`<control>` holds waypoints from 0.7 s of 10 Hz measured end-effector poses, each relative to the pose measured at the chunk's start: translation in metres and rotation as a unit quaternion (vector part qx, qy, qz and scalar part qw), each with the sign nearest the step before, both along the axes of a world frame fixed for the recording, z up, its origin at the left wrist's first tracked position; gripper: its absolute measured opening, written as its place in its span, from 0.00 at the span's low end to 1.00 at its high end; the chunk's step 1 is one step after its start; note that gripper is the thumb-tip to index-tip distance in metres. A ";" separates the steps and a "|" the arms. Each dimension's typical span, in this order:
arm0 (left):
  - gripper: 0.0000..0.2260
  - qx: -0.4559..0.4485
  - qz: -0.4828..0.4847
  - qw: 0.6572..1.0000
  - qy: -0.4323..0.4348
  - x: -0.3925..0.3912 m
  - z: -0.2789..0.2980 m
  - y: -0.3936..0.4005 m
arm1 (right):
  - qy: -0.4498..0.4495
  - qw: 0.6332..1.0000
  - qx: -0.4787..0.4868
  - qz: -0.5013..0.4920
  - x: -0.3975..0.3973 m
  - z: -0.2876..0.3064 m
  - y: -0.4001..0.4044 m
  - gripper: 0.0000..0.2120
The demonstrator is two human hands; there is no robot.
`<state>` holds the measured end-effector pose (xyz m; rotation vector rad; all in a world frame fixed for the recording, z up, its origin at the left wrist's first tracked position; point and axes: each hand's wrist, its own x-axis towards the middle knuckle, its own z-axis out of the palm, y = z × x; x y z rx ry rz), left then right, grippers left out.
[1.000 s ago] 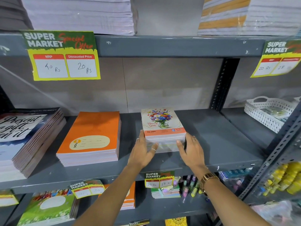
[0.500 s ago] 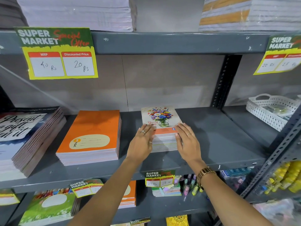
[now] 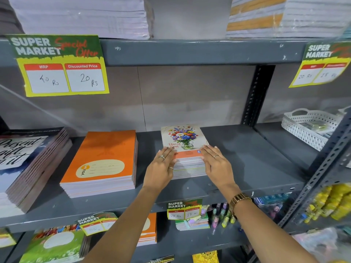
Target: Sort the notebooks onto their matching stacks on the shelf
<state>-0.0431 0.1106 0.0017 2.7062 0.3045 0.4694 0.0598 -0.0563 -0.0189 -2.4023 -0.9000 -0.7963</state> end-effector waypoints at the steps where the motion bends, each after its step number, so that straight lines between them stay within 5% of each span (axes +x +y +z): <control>1: 0.20 -0.002 0.003 1.000 -0.011 -0.002 0.002 -0.003 | -0.008 1.000 -0.012 -0.005 -0.001 0.001 -0.001 0.35; 3: 0.22 -0.022 0.008 1.000 0.010 -0.005 0.004 -0.004 | -0.042 0.999 -0.008 -0.020 -0.004 0.002 0.000 0.32; 4: 0.28 -0.043 -0.022 0.999 0.025 -0.010 0.006 -0.001 | -0.047 0.998 0.000 -0.034 -0.005 0.003 0.005 0.22; 5: 0.36 -0.094 -0.017 0.995 0.012 -0.022 0.011 0.006 | -0.037 0.998 -0.017 -0.047 -0.009 0.007 0.012 0.22; 7: 0.36 -0.058 -0.010 0.997 -0.055 -0.050 0.027 0.026 | -0.044 0.998 -0.017 -0.043 -0.038 0.015 0.040 0.26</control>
